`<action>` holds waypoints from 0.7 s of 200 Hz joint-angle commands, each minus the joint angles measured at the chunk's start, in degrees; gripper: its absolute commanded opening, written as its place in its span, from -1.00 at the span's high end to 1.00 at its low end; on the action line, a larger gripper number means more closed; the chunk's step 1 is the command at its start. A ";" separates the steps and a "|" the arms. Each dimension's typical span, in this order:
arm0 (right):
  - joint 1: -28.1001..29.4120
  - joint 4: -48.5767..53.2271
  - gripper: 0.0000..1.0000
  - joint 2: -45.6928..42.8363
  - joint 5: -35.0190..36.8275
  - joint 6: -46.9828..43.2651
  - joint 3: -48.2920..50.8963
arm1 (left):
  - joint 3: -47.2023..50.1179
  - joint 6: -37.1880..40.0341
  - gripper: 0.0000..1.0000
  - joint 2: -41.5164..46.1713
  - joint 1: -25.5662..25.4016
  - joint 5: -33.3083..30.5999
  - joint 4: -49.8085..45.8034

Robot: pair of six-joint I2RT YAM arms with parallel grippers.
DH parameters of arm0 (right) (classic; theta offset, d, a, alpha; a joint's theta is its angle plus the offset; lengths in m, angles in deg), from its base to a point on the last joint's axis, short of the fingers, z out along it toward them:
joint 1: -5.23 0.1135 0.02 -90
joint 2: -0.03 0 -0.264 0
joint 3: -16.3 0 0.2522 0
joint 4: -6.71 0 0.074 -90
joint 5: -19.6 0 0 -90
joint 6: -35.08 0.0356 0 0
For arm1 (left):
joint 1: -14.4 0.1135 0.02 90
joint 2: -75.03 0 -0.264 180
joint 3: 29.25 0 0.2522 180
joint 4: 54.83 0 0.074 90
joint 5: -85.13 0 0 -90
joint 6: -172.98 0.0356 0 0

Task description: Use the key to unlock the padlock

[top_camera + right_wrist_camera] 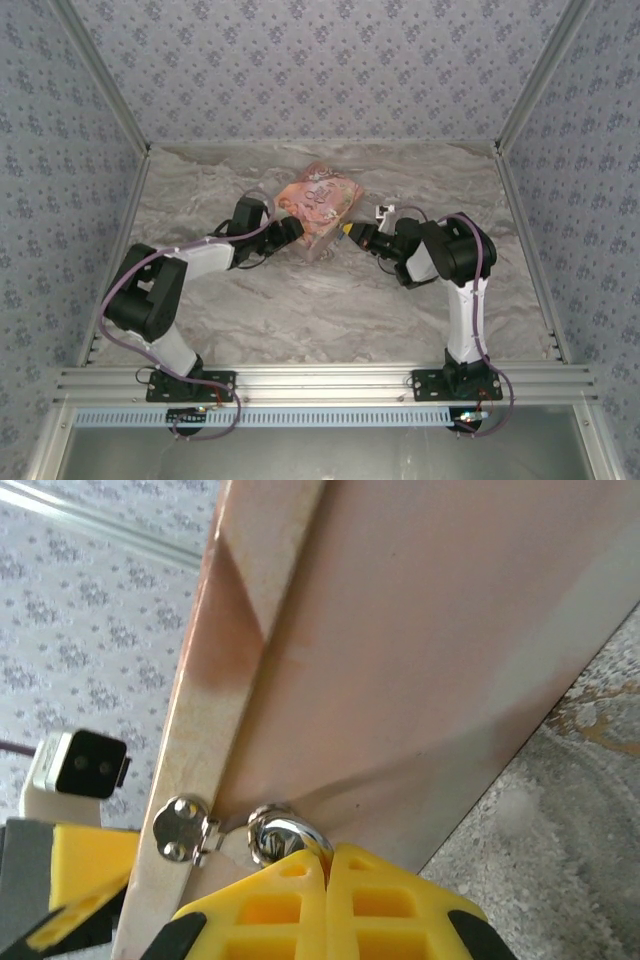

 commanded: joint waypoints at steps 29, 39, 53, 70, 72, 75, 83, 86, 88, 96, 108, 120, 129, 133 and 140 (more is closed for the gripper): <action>0.83 -2.16 1.00 -1.63 7.28 5.67 -2.24 | 4.17 1.24 -0.50 -2.03 -0.45 -1.25 -10.40; 0.77 -1.99 1.00 -1.80 7.70 6.07 -2.49 | 4.29 1.20 -0.50 -2.03 -0.45 -1.25 -10.31; 0.62 -1.12 1.00 -2.40 8.25 5.59 -2.55 | 4.53 1.18 -0.51 -1.88 -0.45 -1.17 -10.09; -0.01 1.12 1.00 -4.66 9.68 3.39 -0.98 | 4.45 1.22 -0.51 -1.35 -0.28 -1.10 -10.09; -0.10 1.37 1.00 -4.93 9.87 3.17 -0.55 | 4.33 1.22 -0.51 -1.25 -0.21 -1.13 -10.13; -0.27 1.91 1.00 -5.49 10.12 2.70 -0.14 | 4.26 1.26 -0.51 -1.06 -0.15 -1.06 -10.17; -0.83 3.12 1.00 -6.85 10.38 1.51 1.10 | 3.98 1.41 -0.52 -0.62 0.13 -1.16 -10.41; -1.10 3.40 1.00 -7.35 10.43 1.12 1.55 | 3.84 1.52 -0.53 -0.40 0.22 -1.10 -10.50; -1.17 3.70 1.00 -7.76 10.50 0.84 1.84 | 3.73 1.58 -0.53 -0.28 0.31 -1.08 -10.63; -1.58 4.70 1.00 -9.08 10.65 -0.17 3.07 | 3.06 1.94 -0.54 0.11 0.63 -1.06 -11.23; -2.36 6.92 1.00 -11.64 10.93 -2.07 5.00 | 1.92 2.64 -0.56 0.55 1.17 -1.00 -12.37; -2.88 9.40 1.00 -14.35 11.18 -3.95 6.61 | 0.48 3.27 -0.59 1.03 1.65 -0.78 -13.15; -3.15 11.38 1.00 -16.53 11.22 -5.35 7.58 | -0.51 3.51 -0.61 1.44 2.12 -0.27 -13.34; -3.26 12.49 1.00 -17.53 11.15 -5.97 8.04 | -0.96 3.57 -0.62 1.68 2.34 -0.01 -13.27; -3.30 14.32 1.00 -19.09 11.15 -7.42 8.63 | -1.64 3.61 -0.65 2.19 2.63 0.51 -12.97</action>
